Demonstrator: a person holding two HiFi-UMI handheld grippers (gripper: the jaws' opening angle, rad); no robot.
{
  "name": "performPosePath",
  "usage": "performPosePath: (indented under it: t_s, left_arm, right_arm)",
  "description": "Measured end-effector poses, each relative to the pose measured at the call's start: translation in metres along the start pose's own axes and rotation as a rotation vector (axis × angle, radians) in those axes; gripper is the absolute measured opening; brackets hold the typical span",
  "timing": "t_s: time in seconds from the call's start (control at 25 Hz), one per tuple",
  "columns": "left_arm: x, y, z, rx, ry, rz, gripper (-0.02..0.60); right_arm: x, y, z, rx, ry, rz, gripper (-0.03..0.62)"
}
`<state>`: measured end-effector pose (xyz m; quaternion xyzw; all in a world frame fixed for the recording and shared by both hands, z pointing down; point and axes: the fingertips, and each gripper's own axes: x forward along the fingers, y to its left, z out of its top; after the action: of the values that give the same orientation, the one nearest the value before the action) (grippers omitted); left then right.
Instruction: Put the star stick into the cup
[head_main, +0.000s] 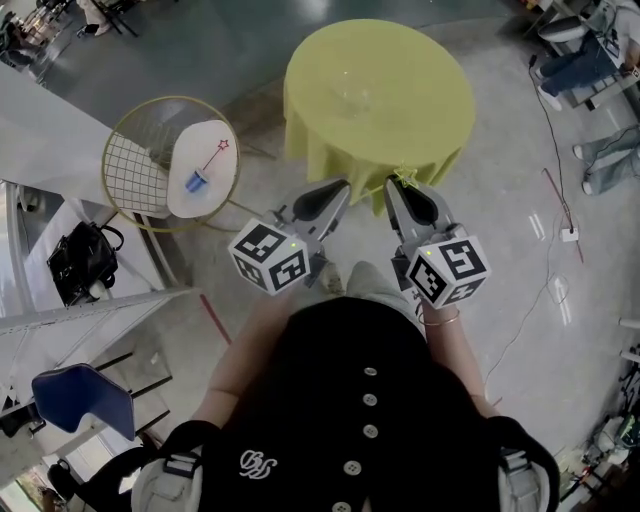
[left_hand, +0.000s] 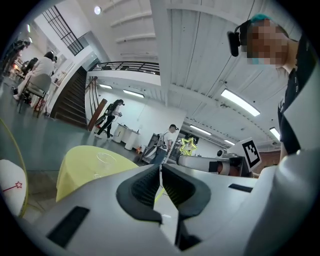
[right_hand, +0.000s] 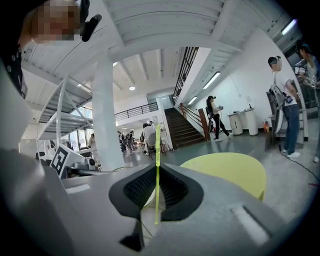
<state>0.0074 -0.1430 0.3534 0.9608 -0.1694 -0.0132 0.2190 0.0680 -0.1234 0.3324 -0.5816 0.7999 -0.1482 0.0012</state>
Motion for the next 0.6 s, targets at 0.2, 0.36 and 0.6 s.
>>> performPosePath:
  t_s: [0.2,0.36,0.6]
  left_arm:
    - [0.003,0.005,-0.002,-0.024,0.008,-0.004,0.023]
    - [0.008,0.014,-0.005,-0.054,0.002,0.004,0.023]
    - [0.019,0.032,-0.001,-0.068,-0.008,0.027,0.023]
  right_arm:
    - [0.004,-0.007,-0.003,0.020,0.012,-0.020,0.015]
    - [0.008,-0.014,-0.001,0.024,0.012,-0.027,0.015]
    - [0.028,-0.028,-0.001,0.022,0.034,-0.006,0.015]
